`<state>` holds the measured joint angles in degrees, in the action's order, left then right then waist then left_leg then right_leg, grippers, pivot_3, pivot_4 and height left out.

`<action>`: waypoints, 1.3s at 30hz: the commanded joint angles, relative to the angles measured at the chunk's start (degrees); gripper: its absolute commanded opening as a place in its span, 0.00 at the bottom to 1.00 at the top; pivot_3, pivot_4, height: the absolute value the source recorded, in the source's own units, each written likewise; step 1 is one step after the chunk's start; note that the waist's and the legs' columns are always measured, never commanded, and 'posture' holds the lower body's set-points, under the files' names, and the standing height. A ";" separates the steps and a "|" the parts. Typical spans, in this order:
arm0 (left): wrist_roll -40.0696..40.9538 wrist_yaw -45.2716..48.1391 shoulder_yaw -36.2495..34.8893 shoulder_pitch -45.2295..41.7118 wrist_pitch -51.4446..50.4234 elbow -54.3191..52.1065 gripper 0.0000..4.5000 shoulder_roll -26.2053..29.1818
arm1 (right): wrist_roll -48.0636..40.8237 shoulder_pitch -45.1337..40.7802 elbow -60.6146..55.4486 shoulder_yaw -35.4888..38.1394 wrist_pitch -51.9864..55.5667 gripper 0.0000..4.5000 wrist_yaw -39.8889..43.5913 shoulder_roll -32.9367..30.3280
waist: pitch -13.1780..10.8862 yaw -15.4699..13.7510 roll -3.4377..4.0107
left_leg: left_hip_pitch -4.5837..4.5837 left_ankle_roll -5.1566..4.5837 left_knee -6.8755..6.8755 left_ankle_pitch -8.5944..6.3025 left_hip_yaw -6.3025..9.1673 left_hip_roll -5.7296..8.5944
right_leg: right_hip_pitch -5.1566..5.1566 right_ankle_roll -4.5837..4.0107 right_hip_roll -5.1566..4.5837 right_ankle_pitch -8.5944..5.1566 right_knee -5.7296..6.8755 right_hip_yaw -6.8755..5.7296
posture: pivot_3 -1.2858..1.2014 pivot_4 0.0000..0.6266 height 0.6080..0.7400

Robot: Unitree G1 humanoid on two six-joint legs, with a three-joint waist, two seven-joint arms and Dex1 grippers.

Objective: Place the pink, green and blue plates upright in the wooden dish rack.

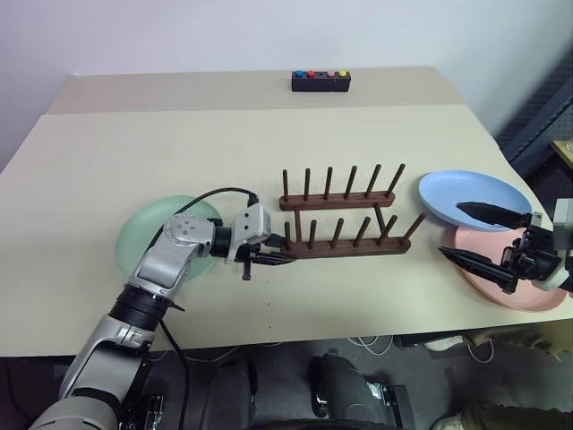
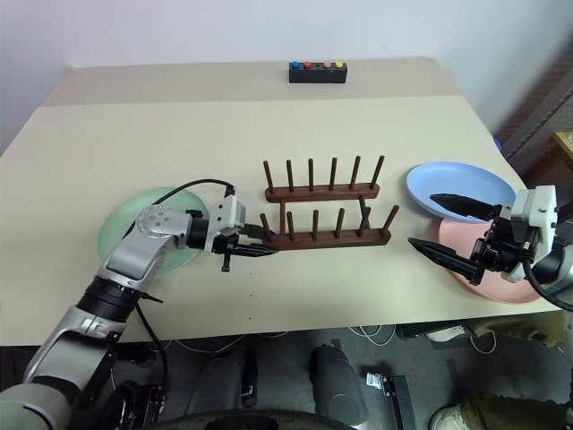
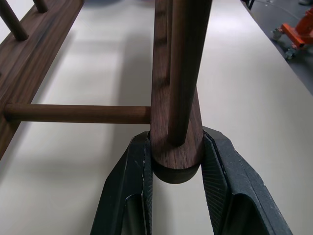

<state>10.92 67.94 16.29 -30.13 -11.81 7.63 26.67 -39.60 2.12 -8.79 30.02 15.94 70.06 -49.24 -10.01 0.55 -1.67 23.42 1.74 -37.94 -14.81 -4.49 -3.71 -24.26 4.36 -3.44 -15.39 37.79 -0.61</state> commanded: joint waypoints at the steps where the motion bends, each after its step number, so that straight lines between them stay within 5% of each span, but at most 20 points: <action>1: 0.02 -2.07 0.16 0.35 -0.17 -3.35 0.17 -1.37 | -0.72 -1.07 -1.26 1.95 -0.63 1.00 -0.64 -0.67 | 0.00 0.02 0.00 | 0.00 0.00 0.00 0.00 0.00 0.00 | 0.00 0.00 0.00 0.00 0.00 0.00 | 0.52 0.24 1.00; 39: -4.00 -2.66 -0.46 -7.54 8.51 17.48 0.17 -5.82 | -0.09 -0.27 -2.46 1.73 -1.19 1.00 -1.96 0.00 | 0.00 0.04 0.00 | 0.00 0.00 -0.01 0.00 0.01 0.00 | 0.00 0.00 0.01 0.00 0.00 0.00 | 0.52 0.24 1.00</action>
<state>6.58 65.29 17.14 -36.36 -3.14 25.43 21.15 -39.16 1.84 -9.59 29.88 15.83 68.22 -48.98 -10.01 0.59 -1.67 23.42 1.74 -37.94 -14.81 -4.49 -3.70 -24.26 4.36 -3.43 -15.39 37.79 -0.62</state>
